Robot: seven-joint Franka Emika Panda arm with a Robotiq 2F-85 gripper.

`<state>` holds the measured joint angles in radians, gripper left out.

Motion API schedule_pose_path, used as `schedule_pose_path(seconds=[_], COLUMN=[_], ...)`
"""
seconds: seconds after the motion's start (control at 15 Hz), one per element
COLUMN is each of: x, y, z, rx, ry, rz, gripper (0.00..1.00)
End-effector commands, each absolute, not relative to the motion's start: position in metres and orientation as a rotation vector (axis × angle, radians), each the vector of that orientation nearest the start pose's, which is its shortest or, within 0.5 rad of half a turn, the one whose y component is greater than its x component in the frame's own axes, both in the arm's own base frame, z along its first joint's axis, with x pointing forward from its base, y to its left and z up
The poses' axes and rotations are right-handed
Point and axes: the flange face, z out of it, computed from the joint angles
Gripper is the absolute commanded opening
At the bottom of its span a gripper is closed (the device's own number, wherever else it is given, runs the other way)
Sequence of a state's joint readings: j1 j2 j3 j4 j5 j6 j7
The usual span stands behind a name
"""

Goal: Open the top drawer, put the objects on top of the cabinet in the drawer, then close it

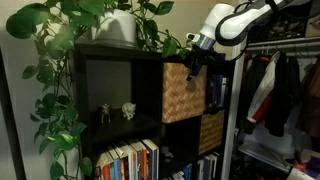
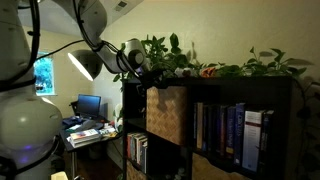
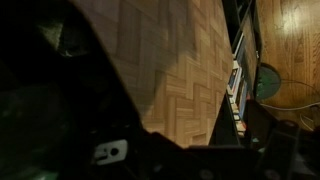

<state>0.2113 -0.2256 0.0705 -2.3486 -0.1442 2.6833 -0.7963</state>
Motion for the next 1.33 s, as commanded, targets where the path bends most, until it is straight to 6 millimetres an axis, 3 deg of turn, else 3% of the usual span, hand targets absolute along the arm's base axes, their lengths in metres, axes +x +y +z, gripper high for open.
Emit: schedule_pose_path(seconds=[0.0,0.73,1.27], x=[0.483,0.455,0.452], y=[0.144,0.144,0.150], z=[0.479,0.502,0.510], rx=[-2.682,-2.683,-2.678], ry=[-1.863,-1.887,-1.877], rz=[-0.766,-0.392,-0.389], gripper=[1.00,1.00,1.00])
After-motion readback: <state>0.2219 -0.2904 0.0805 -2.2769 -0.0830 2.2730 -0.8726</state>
